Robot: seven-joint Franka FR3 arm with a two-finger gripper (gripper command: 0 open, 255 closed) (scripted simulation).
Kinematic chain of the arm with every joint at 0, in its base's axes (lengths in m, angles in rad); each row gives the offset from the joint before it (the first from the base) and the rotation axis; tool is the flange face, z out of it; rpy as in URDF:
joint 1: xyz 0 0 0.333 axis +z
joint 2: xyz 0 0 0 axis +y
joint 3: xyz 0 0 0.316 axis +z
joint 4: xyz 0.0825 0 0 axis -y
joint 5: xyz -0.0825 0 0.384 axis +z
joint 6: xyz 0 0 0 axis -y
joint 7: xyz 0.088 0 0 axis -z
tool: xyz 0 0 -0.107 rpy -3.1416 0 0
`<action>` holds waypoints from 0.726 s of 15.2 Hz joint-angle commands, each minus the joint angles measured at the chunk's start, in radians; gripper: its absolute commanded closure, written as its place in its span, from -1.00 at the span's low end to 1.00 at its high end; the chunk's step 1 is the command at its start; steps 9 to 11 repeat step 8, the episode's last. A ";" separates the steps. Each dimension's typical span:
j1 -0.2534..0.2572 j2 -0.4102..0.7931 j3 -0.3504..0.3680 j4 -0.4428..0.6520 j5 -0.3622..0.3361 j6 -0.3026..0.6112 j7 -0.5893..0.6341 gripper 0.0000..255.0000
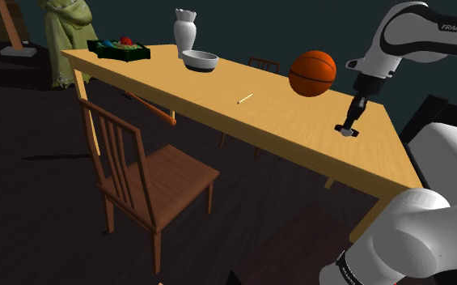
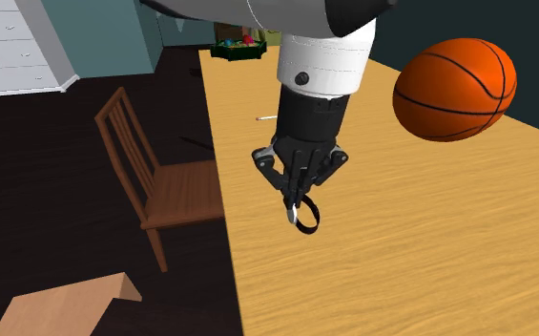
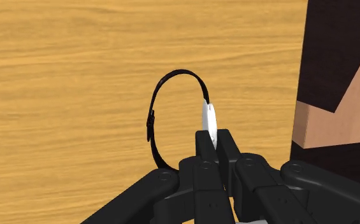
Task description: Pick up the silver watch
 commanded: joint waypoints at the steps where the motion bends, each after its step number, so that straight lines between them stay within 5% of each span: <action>1: 0.003 0.004 0.006 0.031 0.006 -0.027 0.000 1.00; 11: 0.010 0.022 0.018 0.111 0.018 -0.090 -0.002 1.00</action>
